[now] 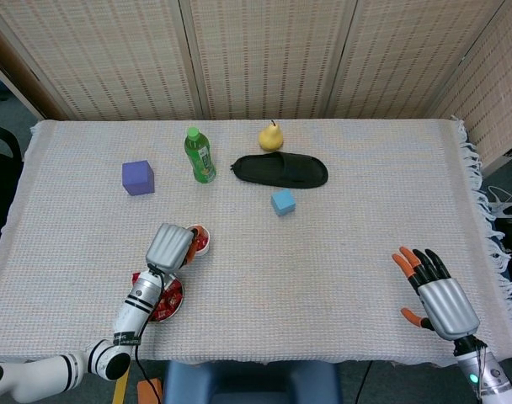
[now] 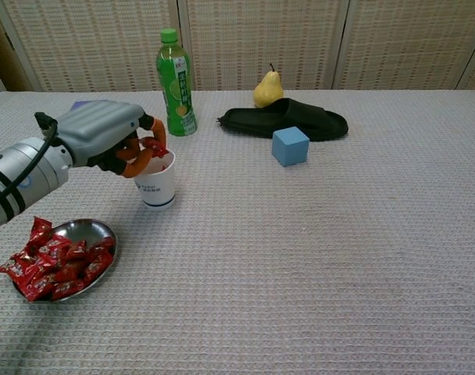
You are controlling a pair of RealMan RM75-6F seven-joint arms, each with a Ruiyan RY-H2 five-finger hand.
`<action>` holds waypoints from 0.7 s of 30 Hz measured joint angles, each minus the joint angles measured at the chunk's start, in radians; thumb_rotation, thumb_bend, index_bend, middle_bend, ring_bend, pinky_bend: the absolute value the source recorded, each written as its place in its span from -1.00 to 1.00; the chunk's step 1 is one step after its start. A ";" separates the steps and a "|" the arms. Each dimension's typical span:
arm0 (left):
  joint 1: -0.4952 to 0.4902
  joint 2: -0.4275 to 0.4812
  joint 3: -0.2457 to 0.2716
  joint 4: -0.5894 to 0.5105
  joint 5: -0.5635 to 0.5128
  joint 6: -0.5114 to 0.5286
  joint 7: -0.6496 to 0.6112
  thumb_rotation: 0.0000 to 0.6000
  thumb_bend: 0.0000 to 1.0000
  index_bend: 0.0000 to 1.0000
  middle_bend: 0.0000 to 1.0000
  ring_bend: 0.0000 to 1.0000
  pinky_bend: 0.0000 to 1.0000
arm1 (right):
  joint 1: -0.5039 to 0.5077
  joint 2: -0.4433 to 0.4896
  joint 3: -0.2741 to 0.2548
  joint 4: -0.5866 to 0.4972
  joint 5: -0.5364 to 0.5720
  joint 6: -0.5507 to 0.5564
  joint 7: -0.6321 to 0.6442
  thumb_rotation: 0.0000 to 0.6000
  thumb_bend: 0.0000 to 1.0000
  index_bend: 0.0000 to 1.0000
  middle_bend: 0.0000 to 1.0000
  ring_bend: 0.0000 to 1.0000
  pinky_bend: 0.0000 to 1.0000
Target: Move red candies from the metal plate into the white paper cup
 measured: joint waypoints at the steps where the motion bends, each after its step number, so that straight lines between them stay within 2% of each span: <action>1: 0.000 -0.001 0.001 0.004 -0.003 0.001 -0.001 1.00 0.00 -0.22 1.00 1.00 1.00 | -0.001 0.000 0.000 0.000 0.000 0.001 0.000 1.00 -0.81 -1.00 -1.00 -1.00 -1.00; 12: 0.001 0.006 0.014 0.000 0.000 0.019 -0.007 1.00 -0.04 -0.40 1.00 1.00 1.00 | -0.001 0.001 -0.001 -0.001 -0.004 0.002 -0.002 1.00 -0.81 -1.00 -1.00 -1.00 -1.00; 17: 0.025 0.048 0.039 -0.061 0.043 0.058 -0.030 1.00 -0.08 -0.46 1.00 1.00 1.00 | -0.001 0.003 -0.003 -0.001 -0.005 -0.001 0.001 1.00 -0.81 -1.00 -1.00 -1.00 -1.00; 21: 0.073 0.113 0.084 -0.150 0.088 0.106 -0.082 1.00 -0.16 -0.52 1.00 1.00 1.00 | -0.001 0.004 -0.007 -0.004 -0.012 0.000 -0.001 1.00 -0.81 -1.00 -1.00 -1.00 -1.00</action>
